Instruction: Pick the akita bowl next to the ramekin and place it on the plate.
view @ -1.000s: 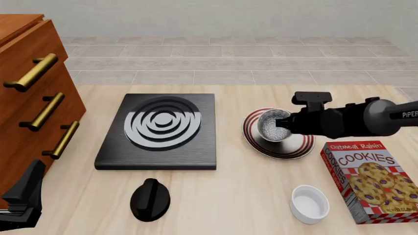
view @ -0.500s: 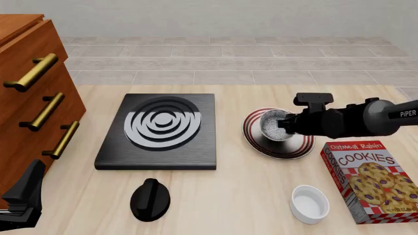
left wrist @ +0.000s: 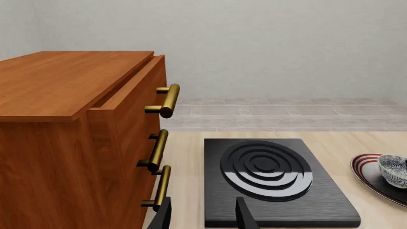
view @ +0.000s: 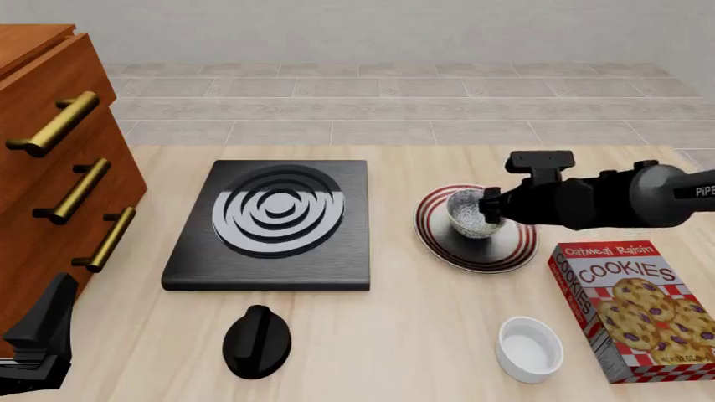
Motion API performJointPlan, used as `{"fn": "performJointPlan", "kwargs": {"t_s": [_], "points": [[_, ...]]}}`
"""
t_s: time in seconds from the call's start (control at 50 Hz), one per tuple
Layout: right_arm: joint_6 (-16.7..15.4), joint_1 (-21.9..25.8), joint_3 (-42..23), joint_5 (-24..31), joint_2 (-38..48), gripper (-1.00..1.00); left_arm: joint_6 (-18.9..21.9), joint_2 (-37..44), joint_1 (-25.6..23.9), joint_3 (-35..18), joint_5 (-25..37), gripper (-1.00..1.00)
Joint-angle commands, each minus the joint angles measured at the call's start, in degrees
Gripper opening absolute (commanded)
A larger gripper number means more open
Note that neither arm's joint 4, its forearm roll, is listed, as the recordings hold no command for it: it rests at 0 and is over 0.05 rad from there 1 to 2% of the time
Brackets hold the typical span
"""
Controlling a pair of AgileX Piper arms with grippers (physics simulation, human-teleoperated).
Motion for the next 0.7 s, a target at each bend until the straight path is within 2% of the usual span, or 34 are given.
{"fn": "performJointPlan", "kwargs": {"t_s": [0.02,0.7], "points": [[-0.3,0.2,-0.5,1.1,-1.5,1.00,0.0,0.0,0.0,0.0,0.0,1.00],[-1.4,0.6,0.9,4.6,-9.9,1.00,0.0,0.0,0.0,0.0,0.0,1.00]]}}
